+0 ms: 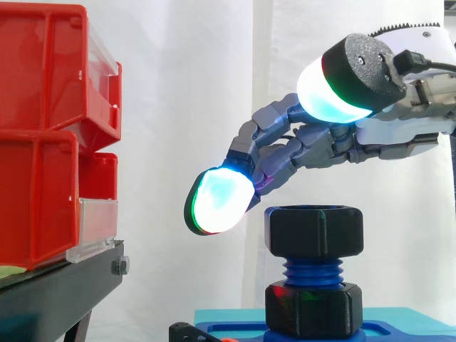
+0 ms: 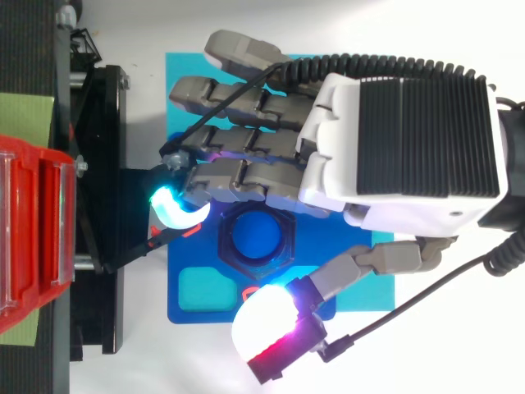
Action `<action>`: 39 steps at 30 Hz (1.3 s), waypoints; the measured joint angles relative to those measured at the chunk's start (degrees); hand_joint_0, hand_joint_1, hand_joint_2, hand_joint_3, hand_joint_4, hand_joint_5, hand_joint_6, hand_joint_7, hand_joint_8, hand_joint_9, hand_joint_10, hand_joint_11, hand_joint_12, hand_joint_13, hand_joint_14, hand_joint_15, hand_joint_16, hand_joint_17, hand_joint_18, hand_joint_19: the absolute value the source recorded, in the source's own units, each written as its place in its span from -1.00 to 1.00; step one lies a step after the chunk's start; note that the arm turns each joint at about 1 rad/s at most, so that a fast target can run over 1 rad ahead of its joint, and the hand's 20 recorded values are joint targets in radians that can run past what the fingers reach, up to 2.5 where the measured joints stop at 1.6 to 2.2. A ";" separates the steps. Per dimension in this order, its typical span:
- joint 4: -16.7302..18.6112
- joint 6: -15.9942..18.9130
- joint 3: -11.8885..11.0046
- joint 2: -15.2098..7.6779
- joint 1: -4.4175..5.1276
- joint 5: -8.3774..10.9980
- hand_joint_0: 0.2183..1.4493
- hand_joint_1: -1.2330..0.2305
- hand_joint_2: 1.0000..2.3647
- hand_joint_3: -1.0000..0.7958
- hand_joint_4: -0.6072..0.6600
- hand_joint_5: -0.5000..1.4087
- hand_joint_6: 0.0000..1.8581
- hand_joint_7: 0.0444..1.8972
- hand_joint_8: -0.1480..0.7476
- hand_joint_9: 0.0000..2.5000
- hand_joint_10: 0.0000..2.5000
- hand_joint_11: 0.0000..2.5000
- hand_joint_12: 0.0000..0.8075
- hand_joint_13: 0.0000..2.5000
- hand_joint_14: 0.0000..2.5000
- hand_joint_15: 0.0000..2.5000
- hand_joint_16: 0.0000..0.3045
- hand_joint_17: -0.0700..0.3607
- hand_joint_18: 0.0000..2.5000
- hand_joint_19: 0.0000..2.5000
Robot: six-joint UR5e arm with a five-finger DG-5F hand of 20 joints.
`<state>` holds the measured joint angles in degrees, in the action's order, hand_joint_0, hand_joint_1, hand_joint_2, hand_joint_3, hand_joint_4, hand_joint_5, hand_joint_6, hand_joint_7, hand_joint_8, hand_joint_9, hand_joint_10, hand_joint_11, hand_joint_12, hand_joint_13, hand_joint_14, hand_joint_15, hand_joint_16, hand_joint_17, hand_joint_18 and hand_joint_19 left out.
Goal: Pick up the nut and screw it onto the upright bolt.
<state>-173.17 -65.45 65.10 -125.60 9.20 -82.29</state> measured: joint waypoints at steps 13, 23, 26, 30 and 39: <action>2.05 0.54 2.41 -0.13 0.57 0.03 -0.68 0.35 -1.00 -0.44 0.27 -0.67 -0.46 -0.33 -0.09 -0.87 -1.00 -1.00 -0.10 -1.00 -1.00 -1.00 -0.66 -0.14 -1.00 -1.00; 5.15 1.10 3.61 -0.13 0.89 0.08 -0.67 0.35 -1.00 -0.44 0.32 -0.65 -0.46 -0.22 -0.04 -0.82 -1.00 -1.00 -0.10 -1.00 -1.00 -1.00 -0.67 -0.16 -1.00 -1.00; 5.19 1.11 3.61 -0.13 0.90 0.02 -0.67 0.35 -1.00 -0.44 0.35 -0.65 -0.46 -0.16 -0.03 -0.81 -1.00 -1.00 -0.10 -1.00 -1.00 -1.00 -0.68 -0.16 -1.00 -1.00; 5.21 1.11 3.63 -0.10 0.89 -0.07 -0.67 0.34 -1.00 -0.44 0.37 -0.63 -0.46 -0.08 -0.01 -0.78 -1.00 -1.00 -0.12 -1.00 -1.00 -1.00 -0.68 -0.17 -1.00 -1.00; 5.30 1.11 3.63 -0.10 0.23 -0.50 -0.65 0.30 -1.00 -0.44 0.44 -0.60 -0.46 0.00 0.03 -0.61 -1.00 -1.00 -0.17 -0.91 -1.00 -1.00 -0.72 -0.22 -1.00 -1.00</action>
<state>-167.87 -64.34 68.73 -125.70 9.44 -82.79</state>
